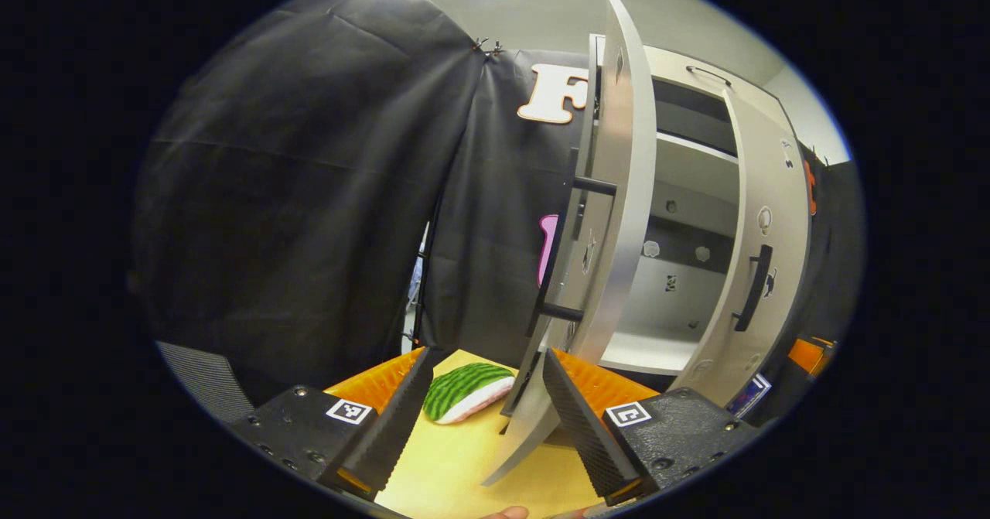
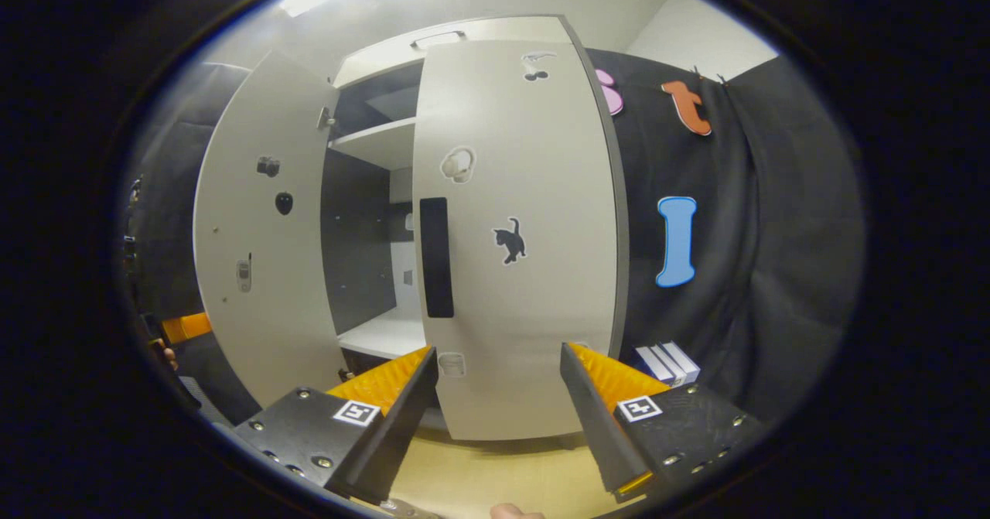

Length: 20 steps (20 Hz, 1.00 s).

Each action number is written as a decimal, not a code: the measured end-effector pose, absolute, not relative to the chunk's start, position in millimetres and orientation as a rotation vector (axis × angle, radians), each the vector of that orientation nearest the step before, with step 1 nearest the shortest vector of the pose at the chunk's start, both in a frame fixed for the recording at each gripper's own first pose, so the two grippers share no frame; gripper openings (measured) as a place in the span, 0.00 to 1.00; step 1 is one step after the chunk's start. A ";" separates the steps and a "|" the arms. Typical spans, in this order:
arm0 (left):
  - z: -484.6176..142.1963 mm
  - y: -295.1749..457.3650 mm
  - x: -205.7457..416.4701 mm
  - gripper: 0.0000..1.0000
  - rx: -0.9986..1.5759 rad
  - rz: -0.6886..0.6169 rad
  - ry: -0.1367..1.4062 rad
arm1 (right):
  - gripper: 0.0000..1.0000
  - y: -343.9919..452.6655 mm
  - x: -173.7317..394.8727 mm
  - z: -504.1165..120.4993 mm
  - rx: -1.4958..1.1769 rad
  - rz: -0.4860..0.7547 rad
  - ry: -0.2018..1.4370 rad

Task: Grasp the bottle in the cabinet with the left hand and place it on the coaster, then close the right door with the right hand and the left door with the left hand.

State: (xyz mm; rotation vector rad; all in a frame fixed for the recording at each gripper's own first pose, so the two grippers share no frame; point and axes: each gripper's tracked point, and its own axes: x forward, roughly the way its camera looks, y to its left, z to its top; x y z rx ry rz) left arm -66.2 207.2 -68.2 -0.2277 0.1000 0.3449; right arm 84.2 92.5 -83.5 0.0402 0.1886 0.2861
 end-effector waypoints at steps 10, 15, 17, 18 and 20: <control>-66.2 171.2 -53.3 0.94 -0.161 0.213 0.126 | 0.96 79.4 78.8 -86.0 0.037 0.259 0.195; -66.2 146.3 -44.4 0.94 -0.146 0.136 0.133 | 0.96 74.6 77.8 -88.8 0.053 0.241 0.201; -68.3 132.4 -37.8 0.94 -0.168 0.100 0.137 | 0.96 71.9 76.7 -88.6 0.060 0.231 0.201; -69.4 124.3 -33.8 0.94 -0.177 0.080 0.140 | 0.93 70.9 76.4 -88.5 0.060 0.226 0.200; -71.1 104.1 -25.9 0.94 -0.177 0.025 0.152 | 0.93 66.4 75.9 -87.9 0.055 0.212 0.197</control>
